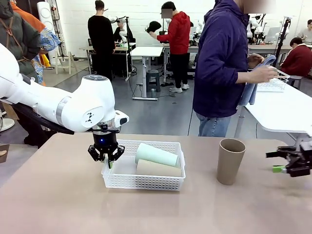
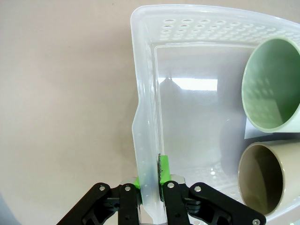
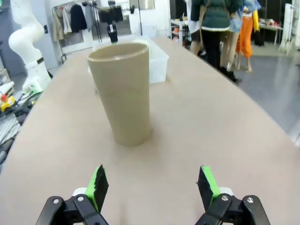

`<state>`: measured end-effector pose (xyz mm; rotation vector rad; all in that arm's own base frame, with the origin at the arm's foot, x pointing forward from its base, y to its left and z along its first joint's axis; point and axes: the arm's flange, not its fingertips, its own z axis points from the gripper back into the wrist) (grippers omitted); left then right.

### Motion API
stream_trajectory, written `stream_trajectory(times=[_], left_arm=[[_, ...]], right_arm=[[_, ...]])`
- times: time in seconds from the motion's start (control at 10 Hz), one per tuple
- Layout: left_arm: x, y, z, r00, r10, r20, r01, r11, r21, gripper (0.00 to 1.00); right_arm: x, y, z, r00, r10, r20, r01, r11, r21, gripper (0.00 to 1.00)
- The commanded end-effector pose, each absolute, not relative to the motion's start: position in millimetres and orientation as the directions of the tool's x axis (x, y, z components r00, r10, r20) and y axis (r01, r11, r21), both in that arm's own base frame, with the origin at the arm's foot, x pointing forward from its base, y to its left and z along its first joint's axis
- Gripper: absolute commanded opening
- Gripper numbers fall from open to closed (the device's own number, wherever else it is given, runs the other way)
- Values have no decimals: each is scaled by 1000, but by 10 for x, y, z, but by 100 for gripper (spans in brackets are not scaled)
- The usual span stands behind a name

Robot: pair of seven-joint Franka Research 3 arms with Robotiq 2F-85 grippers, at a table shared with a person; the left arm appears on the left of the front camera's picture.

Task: Clean and organize the cups into the basket.
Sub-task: Pick up the Reusable plastic cup from the right side of the table and stack it inside the Organizing basket in the center of the table.

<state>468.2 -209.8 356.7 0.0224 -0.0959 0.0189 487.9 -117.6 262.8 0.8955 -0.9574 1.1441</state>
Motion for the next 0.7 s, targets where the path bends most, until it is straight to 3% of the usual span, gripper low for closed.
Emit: stream_trajectory(times=[0.0, 0.3, 0.6], left_arm=[[4684, -2101, 3578, 995, 10, 99, -12, 1000, 24, 0], [4684, -2101, 3578, 995, 10, 99, -12, 1000, 24, 0], [4684, -2101, 3578, 995, 10, 99, -12, 1000, 24, 0]], right_arm=[[4976, -942, 2608, 187, 369, 910, -977, 164, 134, 100], [5057, -693, 2456, 191, 390, 901, -980, 128, 152, 100], [5007, -482, 2418, 122, 400, 909, -993, 50, 111, 100]])
